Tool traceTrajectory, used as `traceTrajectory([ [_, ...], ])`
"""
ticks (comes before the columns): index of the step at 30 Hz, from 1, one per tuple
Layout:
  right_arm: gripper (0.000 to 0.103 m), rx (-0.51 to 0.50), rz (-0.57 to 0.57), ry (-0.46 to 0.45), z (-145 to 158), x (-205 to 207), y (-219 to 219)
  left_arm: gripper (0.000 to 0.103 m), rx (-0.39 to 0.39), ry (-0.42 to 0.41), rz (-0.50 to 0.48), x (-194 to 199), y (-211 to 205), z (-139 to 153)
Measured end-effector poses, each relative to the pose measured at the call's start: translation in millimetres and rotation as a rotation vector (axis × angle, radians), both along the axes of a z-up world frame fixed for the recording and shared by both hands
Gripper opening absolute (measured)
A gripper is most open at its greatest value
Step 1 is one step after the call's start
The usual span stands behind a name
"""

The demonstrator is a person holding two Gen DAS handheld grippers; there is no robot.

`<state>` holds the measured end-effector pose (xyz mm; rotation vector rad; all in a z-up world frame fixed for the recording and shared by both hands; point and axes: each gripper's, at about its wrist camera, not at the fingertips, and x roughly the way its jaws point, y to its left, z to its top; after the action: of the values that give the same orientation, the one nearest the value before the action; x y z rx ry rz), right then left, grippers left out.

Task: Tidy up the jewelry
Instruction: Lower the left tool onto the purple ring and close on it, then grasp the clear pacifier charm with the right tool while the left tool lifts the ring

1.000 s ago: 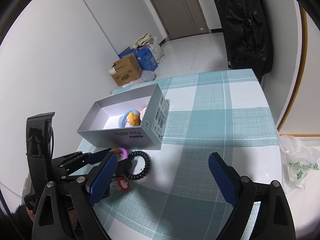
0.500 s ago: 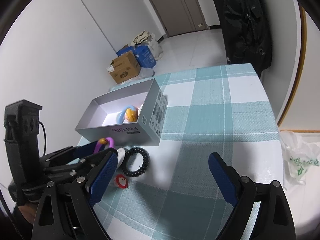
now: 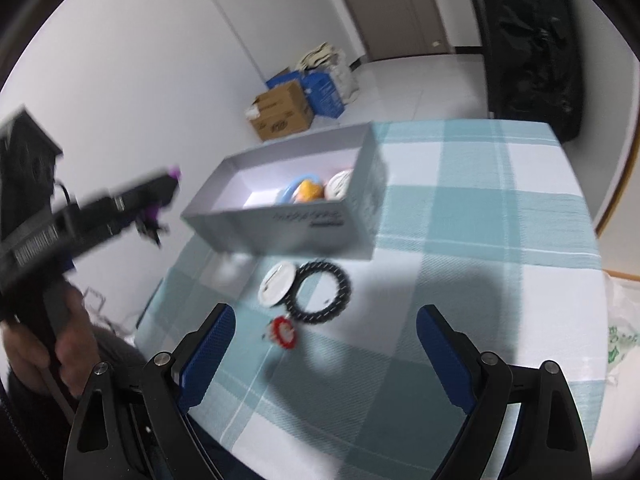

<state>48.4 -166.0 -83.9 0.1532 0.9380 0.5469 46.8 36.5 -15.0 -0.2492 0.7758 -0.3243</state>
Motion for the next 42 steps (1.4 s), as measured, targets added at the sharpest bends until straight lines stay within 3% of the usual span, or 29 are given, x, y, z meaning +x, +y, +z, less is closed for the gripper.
traceTrajectory([
  [11,0.078,-0.094,0.115,0.020,-18,-8,43,0.046,-0.032,-0.001,0.047,2,24,1],
  [18,0.067,-0.181,0.137,-0.031,-24,-9,69,0.046,-0.025,0.010,0.044,1,27,0],
  [21,0.058,-0.234,0.128,-0.063,-26,-13,76,0.046,-0.025,0.003,0.048,0,29,2],
  [26,0.030,-0.293,0.113,-0.088,-28,-18,75,0.046,-0.050,0.006,0.058,1,35,2],
  [42,0.028,-0.209,0.091,-0.090,-10,-15,58,0.046,-0.057,0.012,0.052,1,31,1],
])
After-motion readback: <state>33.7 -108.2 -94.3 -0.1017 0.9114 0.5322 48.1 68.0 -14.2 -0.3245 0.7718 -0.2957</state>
